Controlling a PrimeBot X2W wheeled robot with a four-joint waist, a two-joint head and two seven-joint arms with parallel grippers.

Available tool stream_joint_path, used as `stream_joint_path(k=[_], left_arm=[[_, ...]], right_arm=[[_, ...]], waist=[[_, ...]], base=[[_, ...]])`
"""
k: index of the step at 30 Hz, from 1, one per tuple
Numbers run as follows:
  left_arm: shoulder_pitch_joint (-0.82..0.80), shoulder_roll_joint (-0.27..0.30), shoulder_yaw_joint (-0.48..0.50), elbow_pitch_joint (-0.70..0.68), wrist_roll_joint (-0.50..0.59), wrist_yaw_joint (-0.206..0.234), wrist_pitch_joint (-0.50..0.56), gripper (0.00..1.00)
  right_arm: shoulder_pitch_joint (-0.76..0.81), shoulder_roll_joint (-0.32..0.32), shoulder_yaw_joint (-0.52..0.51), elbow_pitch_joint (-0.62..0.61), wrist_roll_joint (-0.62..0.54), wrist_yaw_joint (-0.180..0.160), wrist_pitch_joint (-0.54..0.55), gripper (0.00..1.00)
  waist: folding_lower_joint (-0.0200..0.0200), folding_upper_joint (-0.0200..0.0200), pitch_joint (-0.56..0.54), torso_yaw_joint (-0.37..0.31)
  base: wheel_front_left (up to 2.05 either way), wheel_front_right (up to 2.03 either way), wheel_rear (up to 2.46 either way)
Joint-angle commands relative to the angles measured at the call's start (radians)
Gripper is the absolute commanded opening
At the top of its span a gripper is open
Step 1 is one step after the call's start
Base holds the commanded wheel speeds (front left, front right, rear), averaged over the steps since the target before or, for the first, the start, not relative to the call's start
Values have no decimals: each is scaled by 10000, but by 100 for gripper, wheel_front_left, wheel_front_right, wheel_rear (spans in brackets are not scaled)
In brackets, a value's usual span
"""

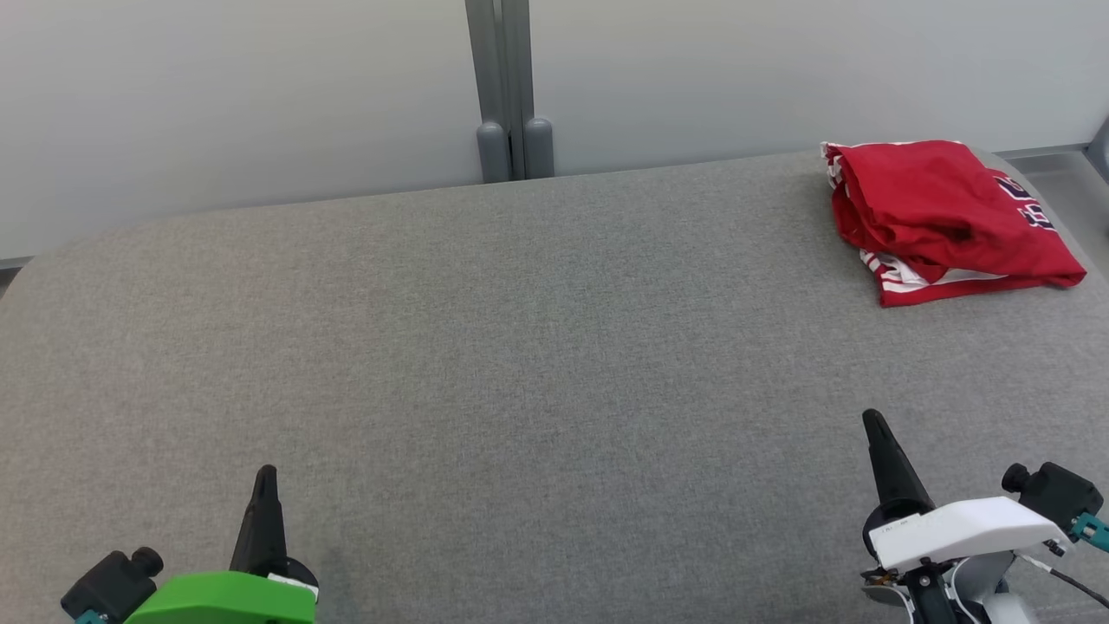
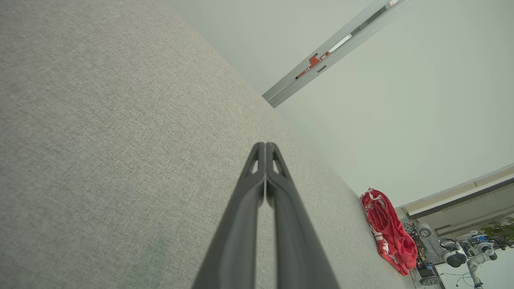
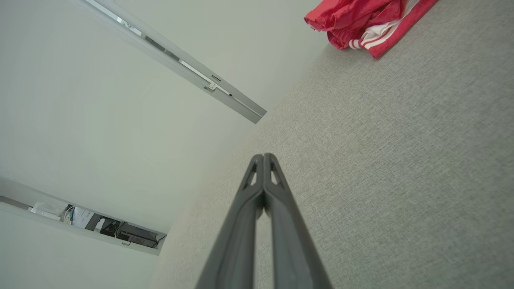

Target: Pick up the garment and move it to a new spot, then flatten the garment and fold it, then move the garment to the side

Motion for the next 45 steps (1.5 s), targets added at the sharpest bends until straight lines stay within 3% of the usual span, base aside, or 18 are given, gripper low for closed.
stream_joint_path(k=[1,25,45], left_arm=[[-284,91,78,-58,-353,-82,59,0],[-839,114,509,285,-3078,-402,767,0],[-1192,91,816,508,-4731,-599,1242,0]], right_arm=[[-264,-9,-96,-50,336,-3,73,0],[-628,106,-647,272,2917,-3,785,0],[-856,190,-1030,478,4531,-4,1259,0]], waist=[[0,0,3,7],[0,0,54,110],[0,0,93,189]], base=[[0,0,0],[0,0,0],[0,0,0]])
